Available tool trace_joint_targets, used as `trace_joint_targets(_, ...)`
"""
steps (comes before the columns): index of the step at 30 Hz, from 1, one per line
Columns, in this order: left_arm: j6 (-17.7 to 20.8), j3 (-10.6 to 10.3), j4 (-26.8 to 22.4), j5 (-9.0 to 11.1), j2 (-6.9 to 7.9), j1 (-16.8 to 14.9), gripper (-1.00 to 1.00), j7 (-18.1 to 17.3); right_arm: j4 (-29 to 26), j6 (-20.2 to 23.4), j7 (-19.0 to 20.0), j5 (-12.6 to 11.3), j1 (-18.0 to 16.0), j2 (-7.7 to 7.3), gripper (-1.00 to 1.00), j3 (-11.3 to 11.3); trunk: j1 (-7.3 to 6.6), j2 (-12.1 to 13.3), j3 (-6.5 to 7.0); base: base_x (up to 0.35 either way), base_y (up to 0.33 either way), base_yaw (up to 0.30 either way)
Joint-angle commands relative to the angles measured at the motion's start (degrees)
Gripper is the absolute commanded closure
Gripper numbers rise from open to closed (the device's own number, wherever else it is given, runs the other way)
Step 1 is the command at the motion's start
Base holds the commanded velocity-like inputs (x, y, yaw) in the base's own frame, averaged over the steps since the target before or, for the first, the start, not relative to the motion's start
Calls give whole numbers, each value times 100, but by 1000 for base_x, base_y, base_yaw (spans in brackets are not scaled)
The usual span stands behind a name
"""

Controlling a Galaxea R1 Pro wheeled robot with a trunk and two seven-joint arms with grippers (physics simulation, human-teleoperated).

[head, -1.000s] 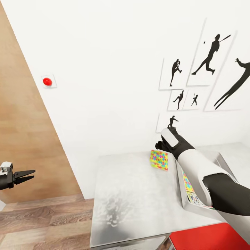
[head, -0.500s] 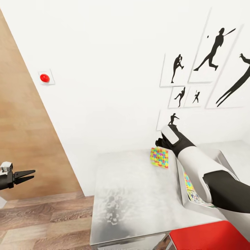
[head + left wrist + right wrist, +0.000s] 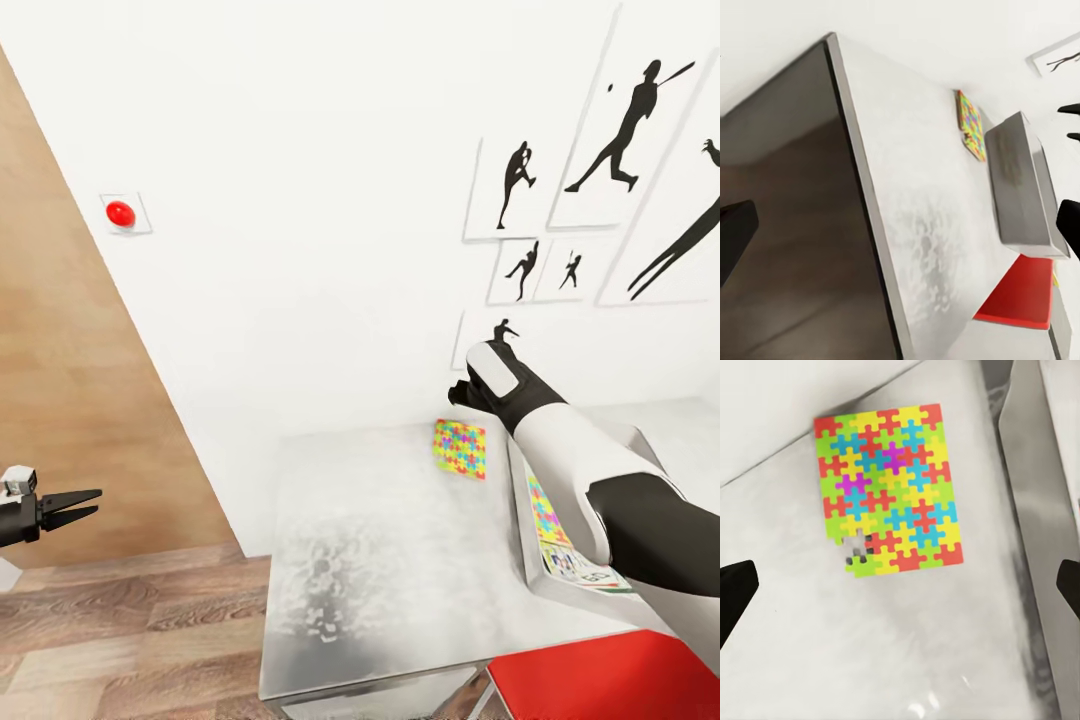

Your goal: Put all the toys in the child's room - the three board games (two on the bed and one on the table), the two jigsaw puzzles on the table, and the tennis ball on the table - inside the toy box on the table in the child's room.

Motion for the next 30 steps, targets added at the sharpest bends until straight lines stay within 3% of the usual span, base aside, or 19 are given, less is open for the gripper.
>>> trace_joint_targets(1, 60, 31, 2, -48, 1, -7, -100, -29, -2, 21, -45, -53, -11, -5, -100, 40, 3, -13, -22, 0, 0, 0)
trace_joint_targets(30, 59, 29, -6, -48, 8, -7, -100, -29, 11, 21, -45, -54, -23, 4, -100, 49, 3, -13, -297, 0, 0, 0)
